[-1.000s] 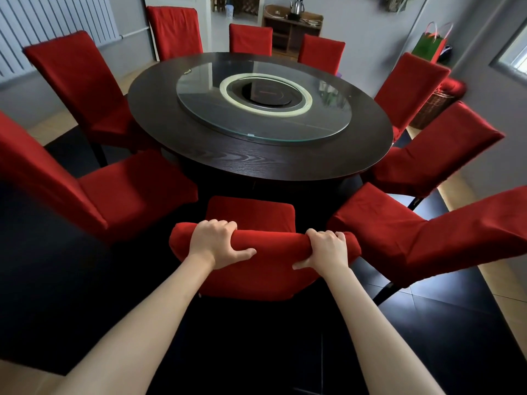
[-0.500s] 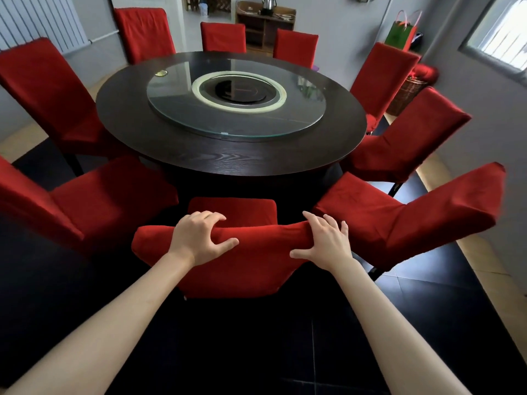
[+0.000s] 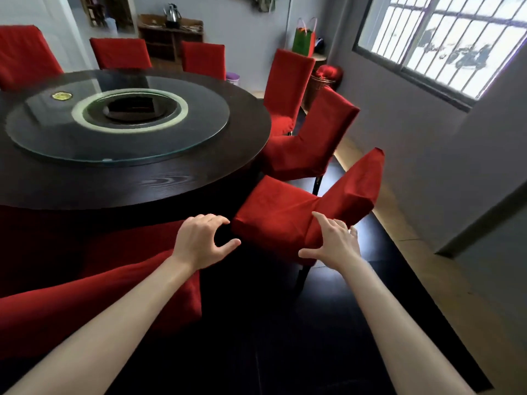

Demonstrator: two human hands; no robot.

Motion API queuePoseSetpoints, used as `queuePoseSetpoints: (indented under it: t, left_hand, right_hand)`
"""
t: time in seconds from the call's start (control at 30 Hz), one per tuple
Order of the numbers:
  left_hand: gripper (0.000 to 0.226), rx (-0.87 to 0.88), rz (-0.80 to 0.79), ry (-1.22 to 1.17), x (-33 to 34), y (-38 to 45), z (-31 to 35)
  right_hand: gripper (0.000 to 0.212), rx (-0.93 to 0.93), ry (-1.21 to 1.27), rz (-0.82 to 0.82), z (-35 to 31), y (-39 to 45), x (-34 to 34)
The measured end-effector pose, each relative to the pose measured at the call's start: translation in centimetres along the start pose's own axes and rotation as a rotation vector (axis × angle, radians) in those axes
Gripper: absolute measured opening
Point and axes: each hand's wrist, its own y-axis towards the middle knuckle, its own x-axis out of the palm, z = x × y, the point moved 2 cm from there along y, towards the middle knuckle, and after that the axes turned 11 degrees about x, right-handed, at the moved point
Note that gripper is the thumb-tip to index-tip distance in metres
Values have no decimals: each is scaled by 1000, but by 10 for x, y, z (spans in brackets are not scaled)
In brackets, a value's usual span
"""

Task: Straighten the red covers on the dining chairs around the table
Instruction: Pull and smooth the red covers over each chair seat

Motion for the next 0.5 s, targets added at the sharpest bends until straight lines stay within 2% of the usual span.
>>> queuePoseSetpoints:
  t: [0.2,0.5]
  left_hand:
    - [70,75,-88,-42,69,59,83]
    - [79,49,-135,-68,138,167,141]
  right_hand:
    - [115,63,-22,-21,99,42,-20]
    - [112,105,5,-67,198,126,-26]
